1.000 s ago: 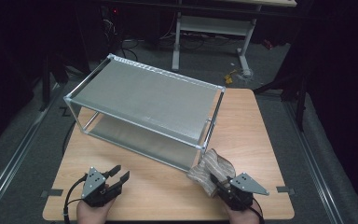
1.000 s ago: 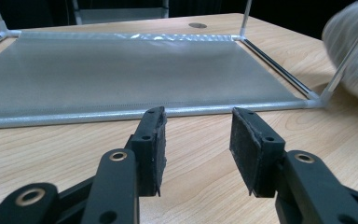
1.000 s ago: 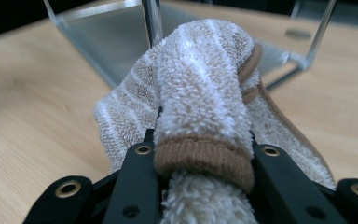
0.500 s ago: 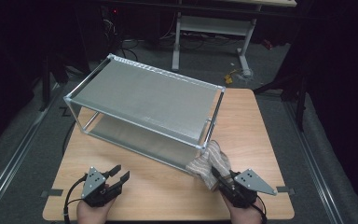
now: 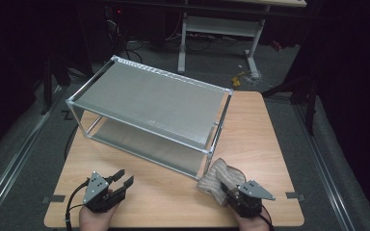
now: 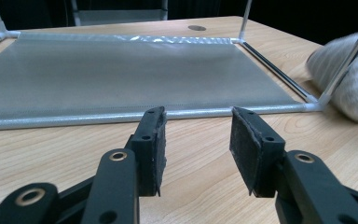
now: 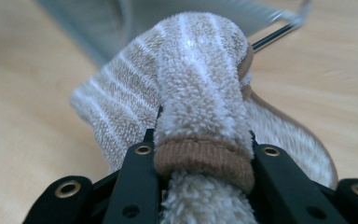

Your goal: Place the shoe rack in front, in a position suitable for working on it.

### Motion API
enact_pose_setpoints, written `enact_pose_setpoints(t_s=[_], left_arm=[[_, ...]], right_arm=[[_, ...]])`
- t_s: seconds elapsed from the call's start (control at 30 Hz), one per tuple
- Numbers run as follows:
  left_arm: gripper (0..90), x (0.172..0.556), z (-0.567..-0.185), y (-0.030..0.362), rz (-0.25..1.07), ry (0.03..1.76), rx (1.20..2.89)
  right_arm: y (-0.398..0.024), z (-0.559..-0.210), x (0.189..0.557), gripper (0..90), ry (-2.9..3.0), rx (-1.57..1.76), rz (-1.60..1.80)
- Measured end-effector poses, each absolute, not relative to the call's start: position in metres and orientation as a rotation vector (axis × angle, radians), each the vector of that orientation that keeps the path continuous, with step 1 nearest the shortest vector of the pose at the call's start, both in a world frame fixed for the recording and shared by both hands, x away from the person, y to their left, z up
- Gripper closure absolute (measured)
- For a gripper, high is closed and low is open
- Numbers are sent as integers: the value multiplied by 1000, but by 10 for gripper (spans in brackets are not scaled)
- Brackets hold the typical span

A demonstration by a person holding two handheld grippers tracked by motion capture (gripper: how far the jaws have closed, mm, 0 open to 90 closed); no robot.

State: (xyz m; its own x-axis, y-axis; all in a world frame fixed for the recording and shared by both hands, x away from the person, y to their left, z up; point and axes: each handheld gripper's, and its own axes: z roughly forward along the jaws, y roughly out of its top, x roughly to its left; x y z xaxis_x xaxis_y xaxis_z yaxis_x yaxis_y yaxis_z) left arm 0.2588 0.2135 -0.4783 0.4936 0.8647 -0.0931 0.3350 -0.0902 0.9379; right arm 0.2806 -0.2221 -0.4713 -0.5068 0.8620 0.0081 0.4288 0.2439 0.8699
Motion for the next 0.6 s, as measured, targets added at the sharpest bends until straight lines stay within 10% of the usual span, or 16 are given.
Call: enact_pose_setpoints(t_s=[0.6], left_arm=[[556,260,-480,211,607,1039,1676]], right_arm=[[-205,-470,322,729,1999,1211,1140]])
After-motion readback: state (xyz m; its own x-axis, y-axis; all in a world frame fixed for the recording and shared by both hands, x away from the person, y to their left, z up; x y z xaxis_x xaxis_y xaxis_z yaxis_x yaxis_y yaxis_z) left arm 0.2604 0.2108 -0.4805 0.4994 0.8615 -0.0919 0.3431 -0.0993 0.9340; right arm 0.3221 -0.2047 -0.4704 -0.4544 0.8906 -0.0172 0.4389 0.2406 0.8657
